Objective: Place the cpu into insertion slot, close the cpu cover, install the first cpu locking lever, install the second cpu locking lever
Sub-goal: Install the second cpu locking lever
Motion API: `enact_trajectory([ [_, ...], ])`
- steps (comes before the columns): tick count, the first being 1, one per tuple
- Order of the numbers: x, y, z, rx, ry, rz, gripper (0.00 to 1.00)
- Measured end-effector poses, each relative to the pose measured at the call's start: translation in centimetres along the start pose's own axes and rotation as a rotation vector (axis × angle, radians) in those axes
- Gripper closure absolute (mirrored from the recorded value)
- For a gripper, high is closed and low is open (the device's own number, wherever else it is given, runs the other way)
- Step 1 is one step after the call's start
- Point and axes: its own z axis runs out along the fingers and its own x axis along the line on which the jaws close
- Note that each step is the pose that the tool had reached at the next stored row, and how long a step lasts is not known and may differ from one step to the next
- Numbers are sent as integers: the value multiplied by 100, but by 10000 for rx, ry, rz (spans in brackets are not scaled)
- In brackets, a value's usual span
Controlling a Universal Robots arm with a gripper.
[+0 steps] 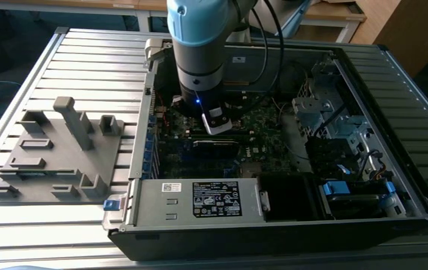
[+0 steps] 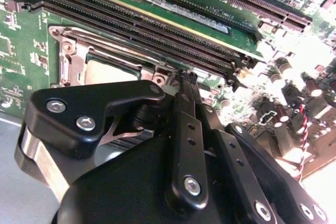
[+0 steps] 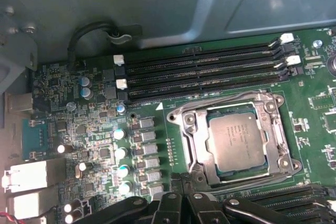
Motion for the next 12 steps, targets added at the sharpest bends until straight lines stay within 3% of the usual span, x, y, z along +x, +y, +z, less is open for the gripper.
enact_trajectory([
  [6,0,-2,1,-8,1,0,89],
  [12,-1,8,-45,-6,1,0,89],
])
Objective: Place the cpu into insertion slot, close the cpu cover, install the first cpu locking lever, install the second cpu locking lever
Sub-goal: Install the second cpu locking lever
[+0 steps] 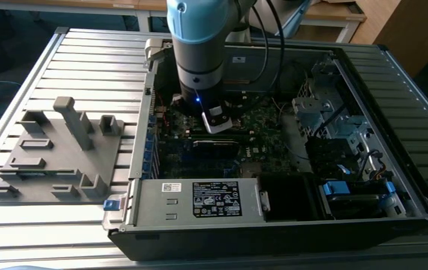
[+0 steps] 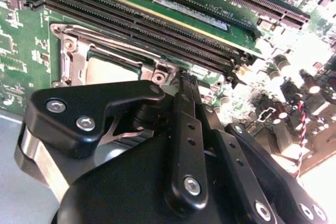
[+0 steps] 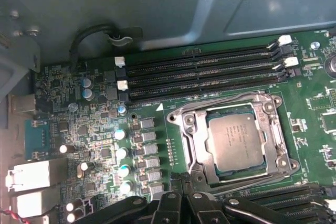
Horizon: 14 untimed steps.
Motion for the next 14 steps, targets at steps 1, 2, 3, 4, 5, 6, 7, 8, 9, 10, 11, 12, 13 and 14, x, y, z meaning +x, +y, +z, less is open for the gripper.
enact_trajectory([
  [1,0,2,-9,-1,0,0,89],
  [2,-1,4,-17,0,0,0,89],
  [3,-1,5,-23,0,0,0,89],
  [4,-1,6,-28,-1,0,0,89],
  [5,-1,8,-34,0,0,0,89],
  [6,-1,9,-40,0,0,0,89],
  [7,-2,10,-46,-1,0,0,89],
  [8,-2,12,-53,0,0,0,89],
  [9,-2,13,-60,0,0,0,89],
  [10,-2,15,-67,0,0,0,89],
  [11,-3,17,-76,-1,0,0,89],
  [12,-3,19,-84,-1,0,0,89],
  [13,-3,20,-90,0,0,0,89],
  [14,-4,21,-92,0,0,0,89],
])
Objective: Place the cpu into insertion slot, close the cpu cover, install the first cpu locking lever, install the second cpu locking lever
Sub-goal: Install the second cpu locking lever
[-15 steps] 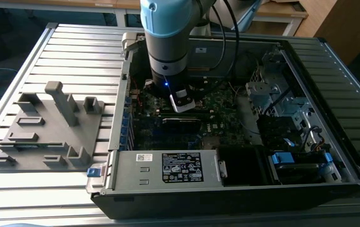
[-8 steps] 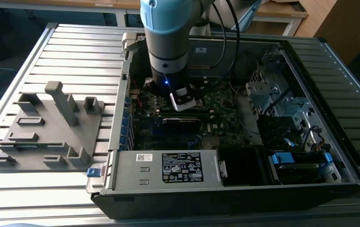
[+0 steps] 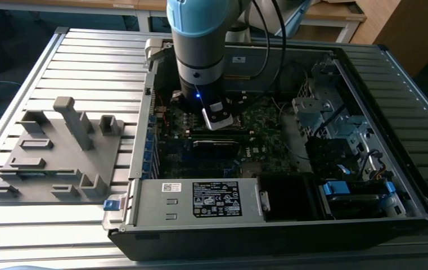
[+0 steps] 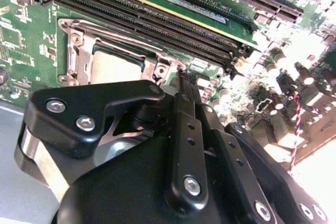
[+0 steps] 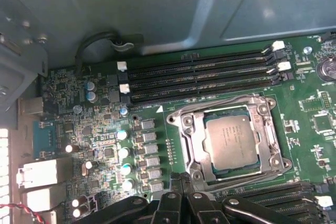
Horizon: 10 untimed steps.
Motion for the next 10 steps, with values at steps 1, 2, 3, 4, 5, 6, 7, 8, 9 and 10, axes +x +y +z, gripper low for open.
enact_trajectory([
  [1,0,0,1,4,-2,-2,89],
  [2,0,2,0,15,-3,-3,89],
  [3,1,6,0,27,-4,-2,89],
  [4,2,12,2,34,-5,-2,89],
  [5,4,20,3,43,-7,-3,89],
  [6,4,28,5,52,-9,-4,89],
  [7,2,36,7,59,-10,-4,89],
  [8,-2,43,8,69,-11,-7,89],
  [9,-8,49,10,80,-13,-6,89],
  [10,-15,54,11,92,-15,-7,89],
])
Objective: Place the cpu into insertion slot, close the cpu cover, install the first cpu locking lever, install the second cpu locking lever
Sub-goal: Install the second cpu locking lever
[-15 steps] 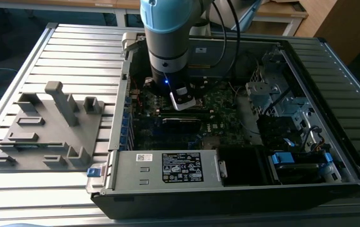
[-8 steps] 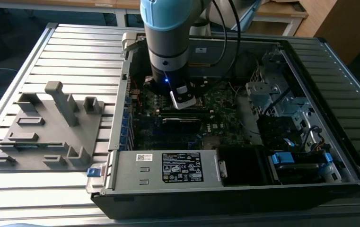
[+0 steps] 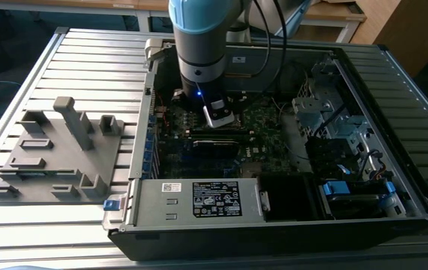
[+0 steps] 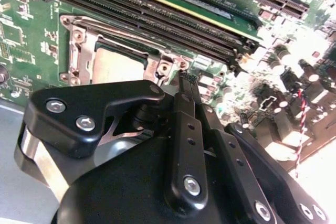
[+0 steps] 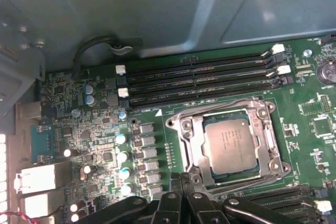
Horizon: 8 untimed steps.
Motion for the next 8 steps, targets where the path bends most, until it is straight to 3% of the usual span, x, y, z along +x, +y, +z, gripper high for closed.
enact_trajectory([
  [8,-93,51,14,89,-15,-6,89],
])
